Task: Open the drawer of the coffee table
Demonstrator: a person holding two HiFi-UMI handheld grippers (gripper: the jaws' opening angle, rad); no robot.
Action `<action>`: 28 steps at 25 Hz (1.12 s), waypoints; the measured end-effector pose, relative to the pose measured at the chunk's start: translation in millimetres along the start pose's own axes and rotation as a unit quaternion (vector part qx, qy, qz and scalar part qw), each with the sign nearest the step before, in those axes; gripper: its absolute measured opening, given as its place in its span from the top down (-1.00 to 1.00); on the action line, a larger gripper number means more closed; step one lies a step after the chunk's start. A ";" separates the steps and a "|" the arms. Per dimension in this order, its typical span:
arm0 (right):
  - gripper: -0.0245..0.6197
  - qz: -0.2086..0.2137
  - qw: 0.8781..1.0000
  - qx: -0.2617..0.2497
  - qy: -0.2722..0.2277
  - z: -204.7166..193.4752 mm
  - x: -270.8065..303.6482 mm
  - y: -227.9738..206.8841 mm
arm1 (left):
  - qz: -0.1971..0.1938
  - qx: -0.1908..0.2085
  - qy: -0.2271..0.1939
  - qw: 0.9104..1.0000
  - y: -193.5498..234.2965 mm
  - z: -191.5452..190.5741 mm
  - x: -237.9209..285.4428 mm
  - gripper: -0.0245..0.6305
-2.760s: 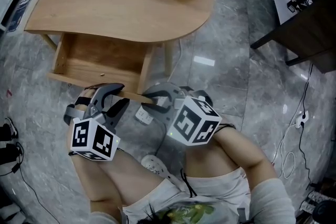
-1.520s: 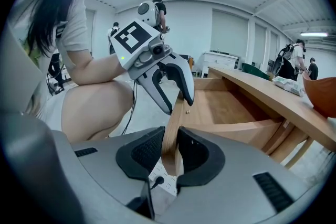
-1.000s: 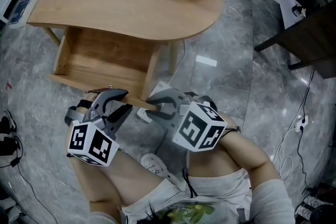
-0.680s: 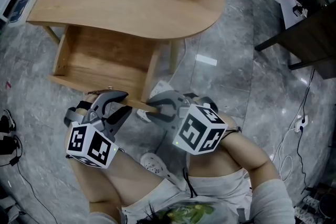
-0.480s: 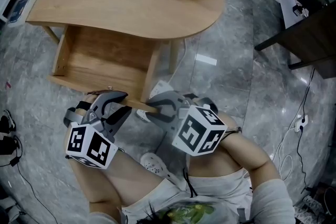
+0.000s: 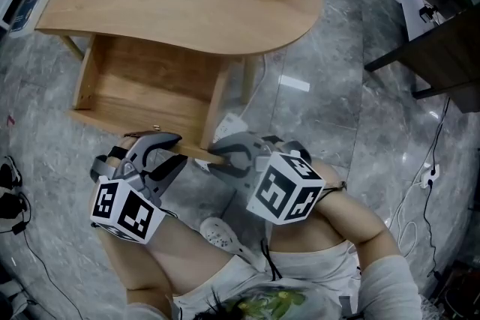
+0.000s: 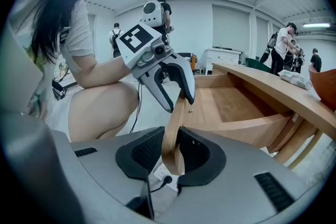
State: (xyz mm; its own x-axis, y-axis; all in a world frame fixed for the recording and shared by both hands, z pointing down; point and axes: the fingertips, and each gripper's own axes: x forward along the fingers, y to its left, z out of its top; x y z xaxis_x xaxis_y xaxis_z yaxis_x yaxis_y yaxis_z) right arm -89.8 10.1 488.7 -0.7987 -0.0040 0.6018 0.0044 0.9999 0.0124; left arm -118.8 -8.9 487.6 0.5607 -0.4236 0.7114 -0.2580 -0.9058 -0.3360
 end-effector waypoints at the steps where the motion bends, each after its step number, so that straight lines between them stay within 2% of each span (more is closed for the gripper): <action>1: 0.66 0.000 1.000 -0.002 -0.001 0.0 -0.4 0.6 | 0.001 -0.007 -0.006 1.000 -0.2 0.4 -0.4 0.49; 6: 0.65 0.013 1.000 -0.003 -0.008 -0.5 -3.6 1.4 | 0.007 -0.033 -0.025 0.999 1.1 2.1 -2.6 0.48; 13: 0.66 0.028 0.999 0.021 -0.029 -1.0 -9.6 1.3 | 0.001 -0.057 -0.051 0.997 1.1 3.5 -5.8 0.48; 16: 0.66 0.036 0.998 0.029 -0.035 0.8 -11.4 0.8 | 0.003 -0.079 -0.077 0.994 4.5 6.4 -12.8 0.49; 19: 0.66 0.033 0.999 0.023 -0.033 1.2 -12.3 0.6 | 0.019 -0.098 -0.125 0.987 16.5 16.0 -24.9 0.57; 21: 0.66 0.033 0.999 0.021 -0.032 1.0 -12.3 0.2 | 0.035 -0.116 -0.157 0.980 26.5 20.9 -34.6 0.78; 24: 0.66 0.035 0.999 0.025 -0.032 1.4 -12.4 0.0 | 0.033 -0.211 -0.173 0.961 31.7 16.2 -45.2 0.79; 25: 0.66 0.034 0.999 0.026 -0.031 1.3 -12.7 0.2 | 0.033 -0.232 -0.174 0.956 32.7 14.4 -47.5 0.80; 28: 0.66 0.032 0.999 0.026 -0.027 1.9 -13.7 0.5 | 0.046 -0.260 -0.187 0.946 40.6 12.7 -52.9 0.82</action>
State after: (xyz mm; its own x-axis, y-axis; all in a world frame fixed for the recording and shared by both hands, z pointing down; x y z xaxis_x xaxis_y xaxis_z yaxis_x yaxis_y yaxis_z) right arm -80.0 10.6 478.9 -0.8293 0.0601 0.5556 0.0266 0.9973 -0.0681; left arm -148.9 -23.2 428.5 0.7312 -0.5573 0.3934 -0.6167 -0.7865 0.0320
